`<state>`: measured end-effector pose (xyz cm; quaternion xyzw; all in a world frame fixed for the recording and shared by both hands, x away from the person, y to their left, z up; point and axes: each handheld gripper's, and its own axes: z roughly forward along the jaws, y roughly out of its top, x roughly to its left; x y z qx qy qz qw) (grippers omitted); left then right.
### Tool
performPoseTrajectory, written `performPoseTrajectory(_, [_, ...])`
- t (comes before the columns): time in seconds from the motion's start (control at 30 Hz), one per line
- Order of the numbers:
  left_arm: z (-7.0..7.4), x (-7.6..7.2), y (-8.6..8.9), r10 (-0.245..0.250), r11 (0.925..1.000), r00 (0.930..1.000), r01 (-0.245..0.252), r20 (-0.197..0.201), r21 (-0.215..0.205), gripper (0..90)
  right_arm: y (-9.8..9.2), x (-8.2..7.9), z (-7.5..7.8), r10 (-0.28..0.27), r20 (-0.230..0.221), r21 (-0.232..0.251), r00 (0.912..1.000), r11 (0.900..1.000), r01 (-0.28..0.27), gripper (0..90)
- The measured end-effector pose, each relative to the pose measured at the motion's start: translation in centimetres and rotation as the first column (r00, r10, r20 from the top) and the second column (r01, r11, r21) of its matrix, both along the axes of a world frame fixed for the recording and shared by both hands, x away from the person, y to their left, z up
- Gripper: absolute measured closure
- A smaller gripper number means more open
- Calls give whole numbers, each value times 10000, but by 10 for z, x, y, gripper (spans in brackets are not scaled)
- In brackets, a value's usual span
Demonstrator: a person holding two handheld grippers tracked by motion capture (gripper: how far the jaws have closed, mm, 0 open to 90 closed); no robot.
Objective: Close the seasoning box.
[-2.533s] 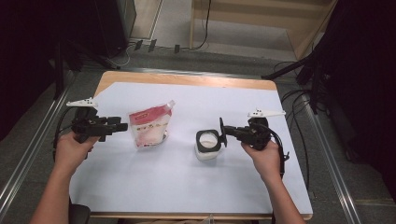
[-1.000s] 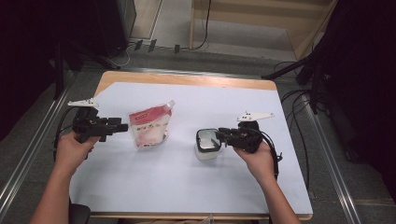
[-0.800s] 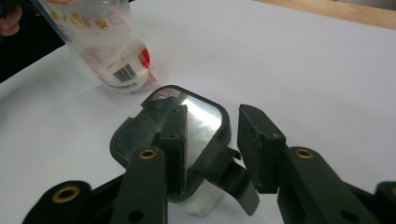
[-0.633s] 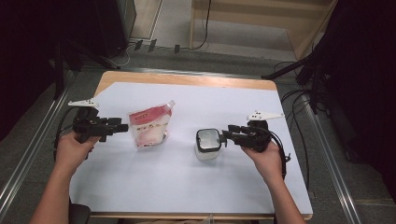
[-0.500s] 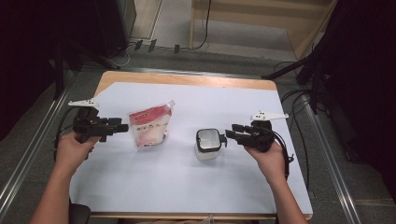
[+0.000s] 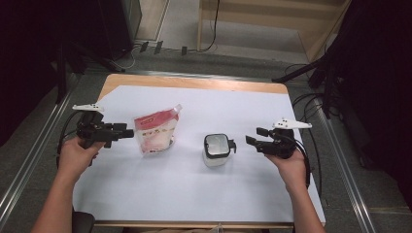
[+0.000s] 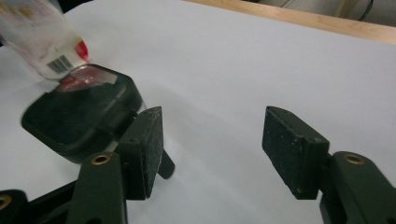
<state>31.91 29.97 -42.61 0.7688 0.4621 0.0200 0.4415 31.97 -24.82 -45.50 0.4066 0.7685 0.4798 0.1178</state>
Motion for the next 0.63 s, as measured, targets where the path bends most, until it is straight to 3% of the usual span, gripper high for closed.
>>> performPoseTrajectory(0.17, [-2, 1, 0, 81, 9999, 9999, -80, -100, 81, 411, -8, 3, -9, -409, -16, -262, 9992, 9988, 408, 333])
performPoseTrajectory(0.37, [-4, 4, 0, 140, 9999, 9996, -139, -245, 66, 397, -15, 3, -15, -688, -270, -133, 9973, 9976, 685, 312])
performPoseTrajectory(0.63, [-7, 8, -2, 160, 9998, 9994, -155, -317, 154, 393, -16, 2, -18, -601, 205, -382, 9980, 9974, 609, 265])
